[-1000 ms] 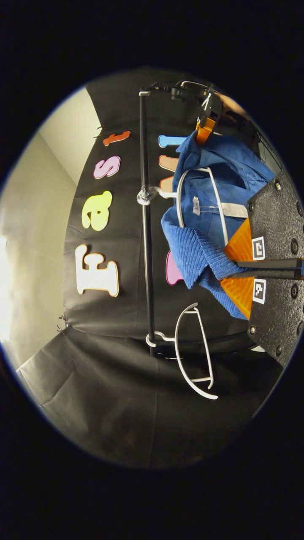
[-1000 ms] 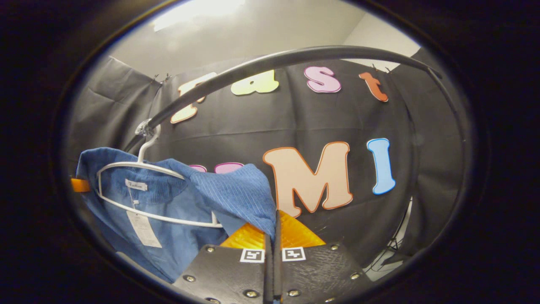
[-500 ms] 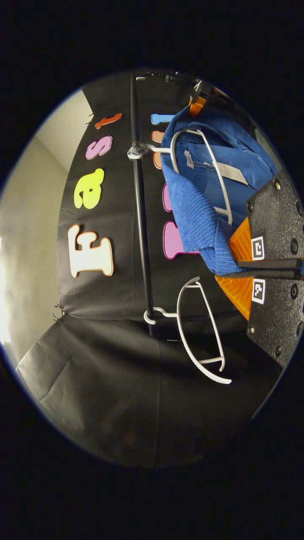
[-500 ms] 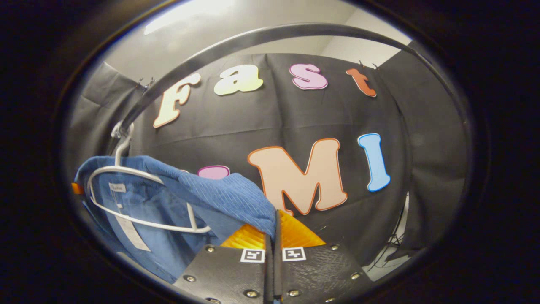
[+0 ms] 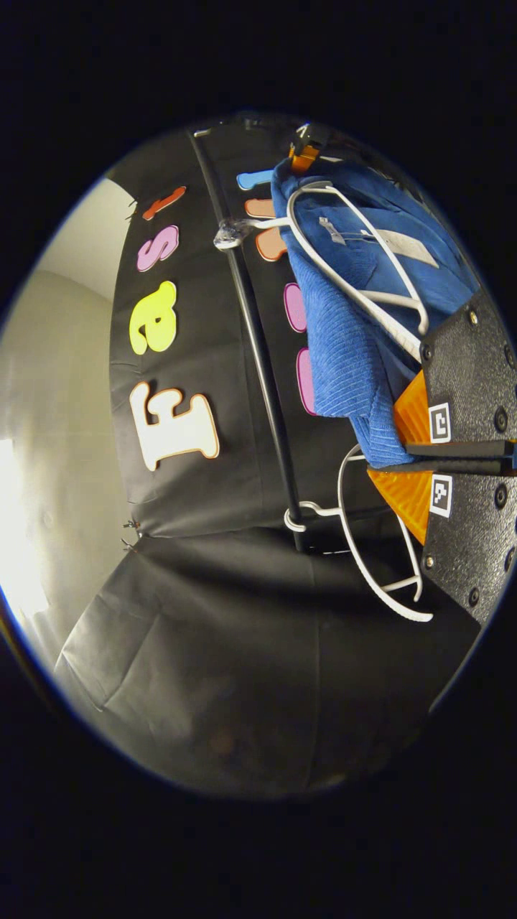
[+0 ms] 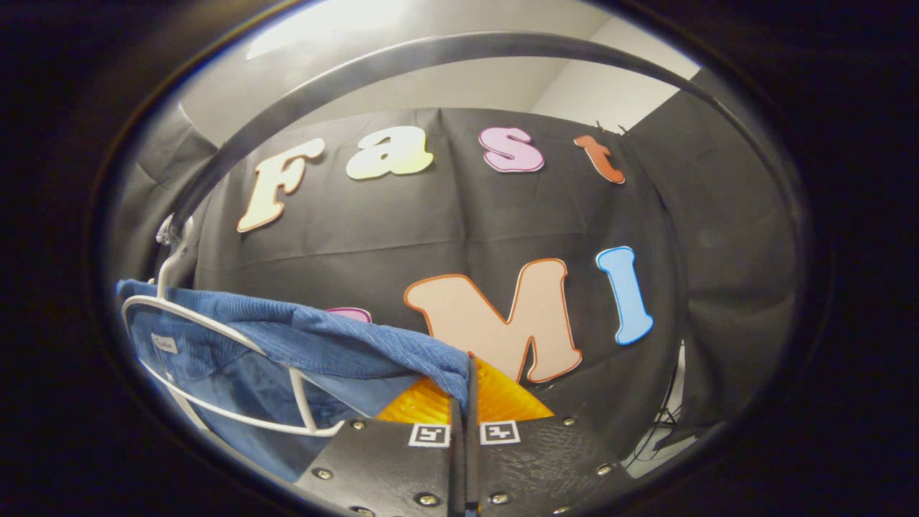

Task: Grasp the clothes on the hanger with both hands and then place them into the laundry hamper below.

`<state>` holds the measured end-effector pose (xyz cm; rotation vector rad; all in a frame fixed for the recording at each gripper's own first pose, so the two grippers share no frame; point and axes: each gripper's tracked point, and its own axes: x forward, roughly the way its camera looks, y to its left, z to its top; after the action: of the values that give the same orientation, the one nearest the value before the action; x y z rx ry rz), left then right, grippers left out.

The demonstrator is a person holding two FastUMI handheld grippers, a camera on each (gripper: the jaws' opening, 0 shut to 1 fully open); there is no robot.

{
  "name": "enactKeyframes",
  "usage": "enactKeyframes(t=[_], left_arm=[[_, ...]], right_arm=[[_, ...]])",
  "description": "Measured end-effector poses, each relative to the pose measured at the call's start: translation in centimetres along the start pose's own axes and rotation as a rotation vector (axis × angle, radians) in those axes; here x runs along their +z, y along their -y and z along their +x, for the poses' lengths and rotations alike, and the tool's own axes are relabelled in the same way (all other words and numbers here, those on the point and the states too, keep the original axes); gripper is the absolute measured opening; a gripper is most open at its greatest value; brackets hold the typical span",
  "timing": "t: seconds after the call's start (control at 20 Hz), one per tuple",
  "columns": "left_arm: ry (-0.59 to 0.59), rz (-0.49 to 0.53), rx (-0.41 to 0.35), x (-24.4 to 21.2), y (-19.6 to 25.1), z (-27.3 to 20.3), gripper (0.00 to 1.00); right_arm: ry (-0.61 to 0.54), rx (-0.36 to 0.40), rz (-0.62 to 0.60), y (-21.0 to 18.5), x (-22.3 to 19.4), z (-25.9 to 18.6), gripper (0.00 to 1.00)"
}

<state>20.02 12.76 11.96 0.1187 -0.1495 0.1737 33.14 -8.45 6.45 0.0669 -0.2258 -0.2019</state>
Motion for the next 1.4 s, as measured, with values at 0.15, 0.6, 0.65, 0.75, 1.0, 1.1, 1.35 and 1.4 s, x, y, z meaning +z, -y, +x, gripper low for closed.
enactKeyframes(t=[0.15, 0.6, 0.65, 0.75, 1.0, 1.1, 1.35, 1.4], left_arm=[[-0.042, -0.018, -0.011, -1.6, 0.3, 1.3, 0.02], [-0.186, -0.108, -0.088, -9.3, 2.4, 2.4, 0.02], [-0.197, -0.119, -0.087, -9.9, 2.3, 2.1, 0.01], [-0.219, -0.128, -0.08, -11.3, 2.2, 1.7, 0.02], [-0.26, -0.121, -0.073, -13.7, 1.8, 0.5, 0.02], [-0.264, -0.124, -0.075, -13.8, 1.5, -0.2, 0.02], [-0.242, -0.121, -0.074, -12.3, 1.3, -2.5, 0.02], [-0.239, -0.121, -0.078, -11.9, 1.6, -3.0, 0.02]], right_arm=[[0.011, -0.021, -0.001, -0.2, -0.3, 0.9, 0.01], [-0.17, -0.023, -0.096, 0.7, -9.4, 1.2, 0.01], [-0.173, -0.025, -0.101, 0.8, -9.7, 0.8, 0.01], [-0.17, -0.027, -0.117, 0.8, -10.0, -0.1, 0.01], [-0.175, -0.004, -0.17, 0.3, -10.0, -3.1, 0.01], [-0.168, 0.0, -0.179, 0.5, -9.6, -4.3, 0.01], [-0.146, 0.004, -0.176, 1.4, -7.7, -7.2, 0.01], [-0.141, 0.005, -0.17, 1.6, -7.0, -7.7, 0.01]])
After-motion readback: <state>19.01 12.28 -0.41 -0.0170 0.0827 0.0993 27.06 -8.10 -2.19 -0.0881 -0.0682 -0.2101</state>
